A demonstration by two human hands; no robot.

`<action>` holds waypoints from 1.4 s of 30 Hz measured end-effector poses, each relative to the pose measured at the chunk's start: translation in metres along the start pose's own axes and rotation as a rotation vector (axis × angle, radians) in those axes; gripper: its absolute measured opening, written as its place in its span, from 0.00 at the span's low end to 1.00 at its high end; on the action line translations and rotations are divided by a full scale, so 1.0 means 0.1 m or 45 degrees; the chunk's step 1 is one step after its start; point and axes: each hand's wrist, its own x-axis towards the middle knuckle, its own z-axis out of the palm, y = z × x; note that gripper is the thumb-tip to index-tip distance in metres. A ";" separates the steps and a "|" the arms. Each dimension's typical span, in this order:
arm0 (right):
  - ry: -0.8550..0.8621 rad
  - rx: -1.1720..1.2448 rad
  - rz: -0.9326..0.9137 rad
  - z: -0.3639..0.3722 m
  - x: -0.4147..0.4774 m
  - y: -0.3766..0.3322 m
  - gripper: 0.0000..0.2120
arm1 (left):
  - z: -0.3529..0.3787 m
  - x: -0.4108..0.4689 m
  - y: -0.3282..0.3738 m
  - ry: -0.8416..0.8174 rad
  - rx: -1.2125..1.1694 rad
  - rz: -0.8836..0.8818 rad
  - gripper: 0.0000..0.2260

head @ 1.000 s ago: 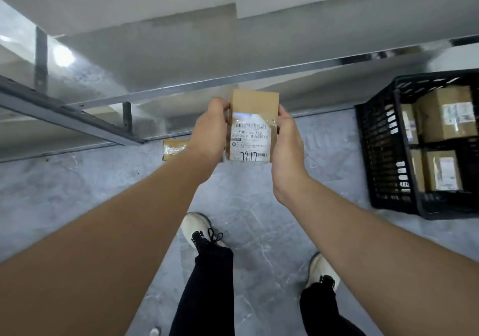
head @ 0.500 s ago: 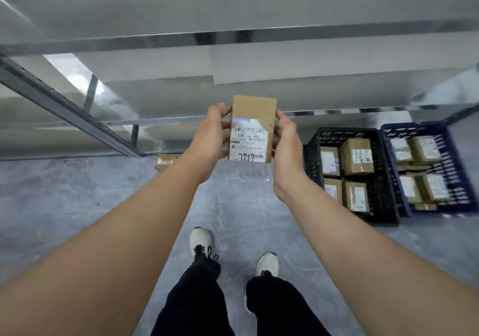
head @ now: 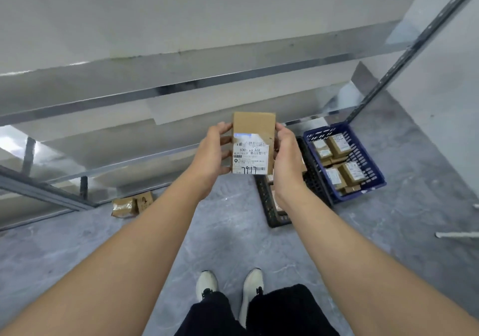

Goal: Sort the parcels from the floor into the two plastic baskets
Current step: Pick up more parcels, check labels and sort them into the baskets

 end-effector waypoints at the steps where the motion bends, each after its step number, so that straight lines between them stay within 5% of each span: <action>1: 0.022 0.005 -0.017 -0.09 0.03 -0.05 0.25 | 0.11 0.01 0.04 -0.023 0.020 0.004 0.17; 21: -0.163 -0.248 -0.026 -2.32 1.65 -0.37 0.15 | 2.81 0.57 -0.23 0.164 -0.030 -0.014 0.17; 29: -0.137 -0.258 0.132 -2.49 2.22 -0.30 0.23 | 3.18 1.09 -0.37 0.274 -0.016 -0.124 0.19; 33: -0.112 -0.355 0.175 -2.52 2.59 -0.11 0.14 | 3.26 1.53 -0.63 0.173 -0.052 -0.209 0.19; 40: 0.009 -0.364 0.381 -2.51 3.12 0.25 0.29 | 3.35 2.17 -1.04 0.157 -0.129 -0.370 0.17; 42: -0.010 -0.404 0.348 -2.56 3.24 0.36 0.24 | 3.39 2.31 -1.14 0.163 -0.136 -0.407 0.17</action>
